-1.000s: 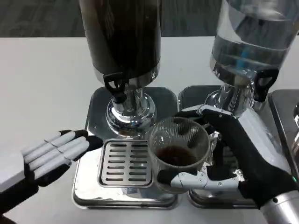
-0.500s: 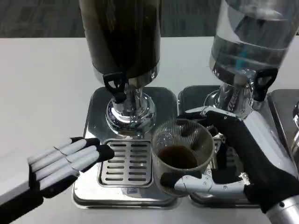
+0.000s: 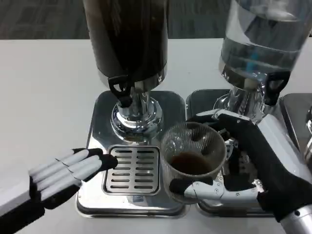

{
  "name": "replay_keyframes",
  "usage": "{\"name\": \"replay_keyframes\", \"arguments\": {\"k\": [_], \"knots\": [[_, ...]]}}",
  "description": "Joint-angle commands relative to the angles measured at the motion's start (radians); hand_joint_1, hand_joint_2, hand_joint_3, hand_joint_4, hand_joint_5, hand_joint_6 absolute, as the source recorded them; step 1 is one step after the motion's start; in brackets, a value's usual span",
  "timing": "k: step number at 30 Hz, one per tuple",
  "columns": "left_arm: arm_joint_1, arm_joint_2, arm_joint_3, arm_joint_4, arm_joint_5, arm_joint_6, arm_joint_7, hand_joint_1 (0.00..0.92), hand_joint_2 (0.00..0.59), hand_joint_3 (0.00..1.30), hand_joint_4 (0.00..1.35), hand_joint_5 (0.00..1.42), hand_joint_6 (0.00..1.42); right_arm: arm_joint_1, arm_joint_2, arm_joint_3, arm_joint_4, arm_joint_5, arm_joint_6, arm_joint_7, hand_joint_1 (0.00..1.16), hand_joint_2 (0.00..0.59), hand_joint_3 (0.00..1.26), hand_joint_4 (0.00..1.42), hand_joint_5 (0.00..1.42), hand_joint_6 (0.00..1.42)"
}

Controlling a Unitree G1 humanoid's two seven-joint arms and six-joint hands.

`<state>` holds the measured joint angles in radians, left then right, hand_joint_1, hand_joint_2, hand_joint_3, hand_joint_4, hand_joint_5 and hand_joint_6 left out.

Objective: Grasp the cup under the faucet to collect the drink, then remove the cup.

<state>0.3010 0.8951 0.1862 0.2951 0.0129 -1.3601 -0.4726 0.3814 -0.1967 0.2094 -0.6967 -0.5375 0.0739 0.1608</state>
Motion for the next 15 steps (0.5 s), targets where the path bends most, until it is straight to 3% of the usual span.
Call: {"name": "replay_keyframes", "arguments": {"k": [1,15], "knots": [[0.010,0.013,0.008,-0.003,-0.002,0.009,0.013,0.000,0.026,0.00,0.00,0.00,0.02,0.005,0.010,-0.009,-0.031,0.019,-0.010,-0.011,0.75,0.208,0.61,0.70,0.88,1.17],[0.030,0.005,0.021,-0.010,-0.004,0.025,0.016,0.000,0.029,0.00,0.00,0.00,0.02,-0.003,0.009,-0.014,-0.020,0.026,-0.017,-0.016,0.74,0.196,0.62,0.70,0.88,1.17]]}}
